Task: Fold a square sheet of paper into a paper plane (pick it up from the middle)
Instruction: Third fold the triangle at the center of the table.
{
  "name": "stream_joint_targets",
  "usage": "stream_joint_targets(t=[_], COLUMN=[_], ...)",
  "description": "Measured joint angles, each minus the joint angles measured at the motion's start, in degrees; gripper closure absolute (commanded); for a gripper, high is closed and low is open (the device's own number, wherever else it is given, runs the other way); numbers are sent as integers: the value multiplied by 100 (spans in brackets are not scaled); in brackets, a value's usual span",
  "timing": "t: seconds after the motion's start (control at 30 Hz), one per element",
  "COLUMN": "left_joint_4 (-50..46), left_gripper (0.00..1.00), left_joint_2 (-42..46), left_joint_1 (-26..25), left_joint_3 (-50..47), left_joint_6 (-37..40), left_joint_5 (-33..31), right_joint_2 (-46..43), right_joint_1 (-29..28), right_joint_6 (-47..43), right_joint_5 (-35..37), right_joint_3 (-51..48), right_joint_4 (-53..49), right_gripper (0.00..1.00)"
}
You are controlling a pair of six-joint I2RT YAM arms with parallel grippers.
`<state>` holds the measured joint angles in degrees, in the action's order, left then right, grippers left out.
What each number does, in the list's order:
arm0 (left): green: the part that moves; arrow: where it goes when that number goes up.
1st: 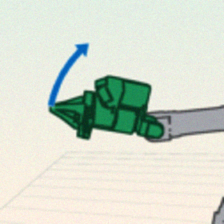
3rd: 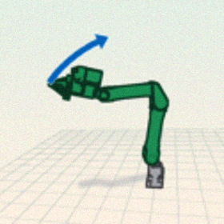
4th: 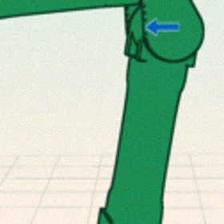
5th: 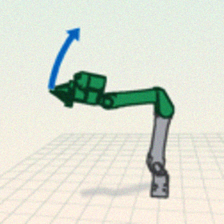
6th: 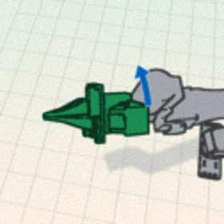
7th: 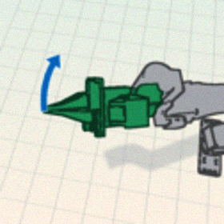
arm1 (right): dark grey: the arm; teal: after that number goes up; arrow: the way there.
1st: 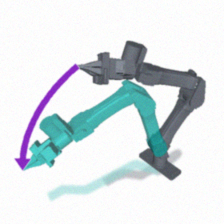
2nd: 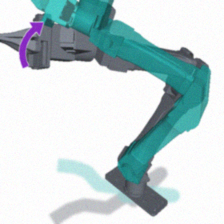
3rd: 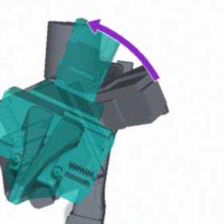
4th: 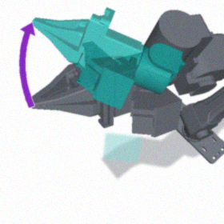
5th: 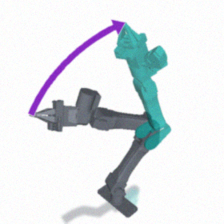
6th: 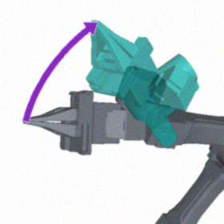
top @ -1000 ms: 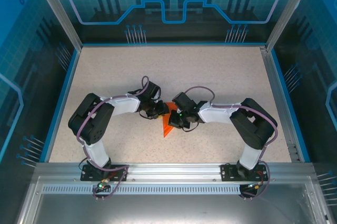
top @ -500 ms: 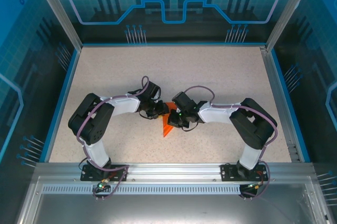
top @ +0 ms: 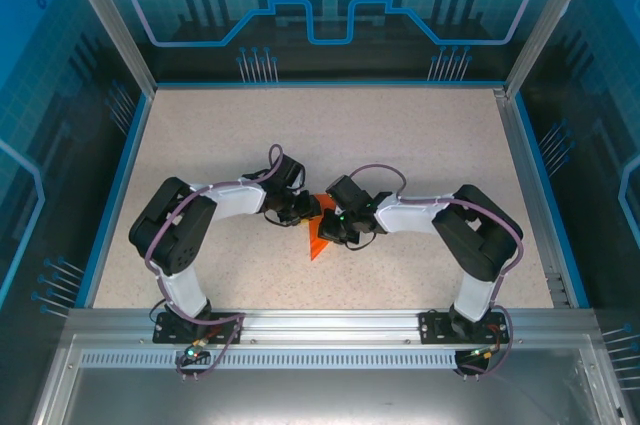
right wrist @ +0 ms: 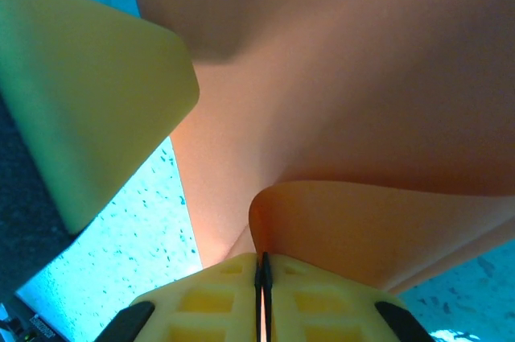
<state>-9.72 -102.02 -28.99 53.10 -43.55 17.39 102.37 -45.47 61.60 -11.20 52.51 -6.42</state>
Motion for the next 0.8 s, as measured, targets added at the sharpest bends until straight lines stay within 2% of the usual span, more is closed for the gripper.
stream_joint_targets(t=[0.3, 0.57, 0.8], left_joint_4=[-208, -332, -404], left_gripper=[69, 67, 68], left_joint_2=[319, 935, 1047], left_joint_1=[68, 546, 601], left_joint_3=[-4, -157, -385], left_joint_6=[-24, -50, -48], left_joint_5=[-46, -153, -164], right_joint_2=[11, 9, -24], right_joint_1=[-2, -2, -28], right_joint_6=[-26, -66, -111], right_joint_5=[-63, -155, -136], right_joint_3=[37, 52, 55], right_joint_4=[33, 138, 173], right_gripper=[70, 53, 52])
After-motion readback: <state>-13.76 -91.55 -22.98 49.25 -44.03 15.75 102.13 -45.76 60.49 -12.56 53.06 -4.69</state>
